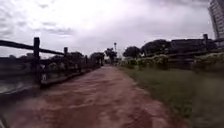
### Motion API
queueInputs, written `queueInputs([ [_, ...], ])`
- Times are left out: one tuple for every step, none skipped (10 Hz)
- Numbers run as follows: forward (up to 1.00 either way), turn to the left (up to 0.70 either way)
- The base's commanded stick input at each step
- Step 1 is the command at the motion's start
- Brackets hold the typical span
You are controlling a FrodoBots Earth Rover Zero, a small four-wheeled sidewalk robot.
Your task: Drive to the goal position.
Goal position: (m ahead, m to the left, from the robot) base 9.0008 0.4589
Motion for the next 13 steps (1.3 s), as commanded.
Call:
queueInputs([
  [1.00, 0.11],
  [1.00, 0.29],
  [1.00, 0.00],
  [1.00, 0.00],
  [1.00, 0.00],
  [1.00, 0.00],
  [1.00, 0.00],
  [0.12, 0.00],
  [0.00, 0.00],
  [0.46, 0.00],
  [0.94, 0.00],
  [1.00, 0.00],
  [1.00, 0.00],
])
